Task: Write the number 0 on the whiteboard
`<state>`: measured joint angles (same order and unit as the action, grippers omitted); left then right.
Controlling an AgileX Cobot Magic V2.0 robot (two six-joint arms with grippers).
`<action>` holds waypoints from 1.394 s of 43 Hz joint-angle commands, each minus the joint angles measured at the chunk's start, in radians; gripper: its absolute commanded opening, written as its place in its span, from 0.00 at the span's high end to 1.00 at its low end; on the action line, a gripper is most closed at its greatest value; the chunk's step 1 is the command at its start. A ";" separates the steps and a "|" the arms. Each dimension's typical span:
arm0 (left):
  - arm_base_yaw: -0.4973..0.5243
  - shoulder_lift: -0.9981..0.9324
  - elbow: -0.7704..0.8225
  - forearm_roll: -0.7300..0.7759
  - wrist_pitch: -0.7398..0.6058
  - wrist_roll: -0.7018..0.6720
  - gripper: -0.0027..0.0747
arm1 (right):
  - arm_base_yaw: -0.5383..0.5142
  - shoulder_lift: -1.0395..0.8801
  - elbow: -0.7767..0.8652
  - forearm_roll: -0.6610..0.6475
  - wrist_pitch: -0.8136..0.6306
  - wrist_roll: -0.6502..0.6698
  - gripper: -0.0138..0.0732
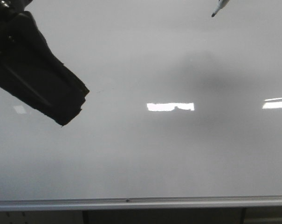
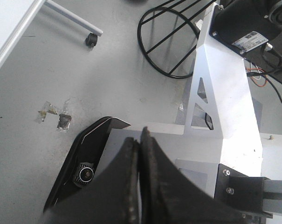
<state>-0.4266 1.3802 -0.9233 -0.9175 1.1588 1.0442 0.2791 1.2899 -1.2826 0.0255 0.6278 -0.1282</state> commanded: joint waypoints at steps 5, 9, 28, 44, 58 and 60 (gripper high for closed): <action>-0.008 -0.033 -0.030 -0.061 0.010 0.001 0.99 | -0.005 0.088 -0.174 -0.010 0.049 0.008 0.91; -0.008 -0.033 -0.030 -0.061 0.010 0.001 0.99 | -0.005 0.121 -0.215 -0.010 0.062 0.008 0.91; -0.008 -0.033 -0.030 -0.061 0.010 0.001 0.99 | -0.005 0.190 -0.244 -0.010 0.019 0.008 0.91; -0.008 -0.033 -0.030 -0.061 0.009 0.001 0.99 | -0.005 0.233 -0.244 -0.010 0.041 0.008 0.91; -0.008 -0.033 -0.030 -0.061 0.009 0.001 0.99 | -0.005 0.275 -0.244 -0.015 0.089 0.008 0.91; -0.008 -0.033 -0.030 -0.061 0.009 0.001 0.99 | -0.006 0.275 -0.244 -0.025 0.089 0.008 0.91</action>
<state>-0.4266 1.3802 -0.9233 -0.9175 1.1566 1.0442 0.2791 1.6052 -1.4907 0.0265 0.7718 -0.1170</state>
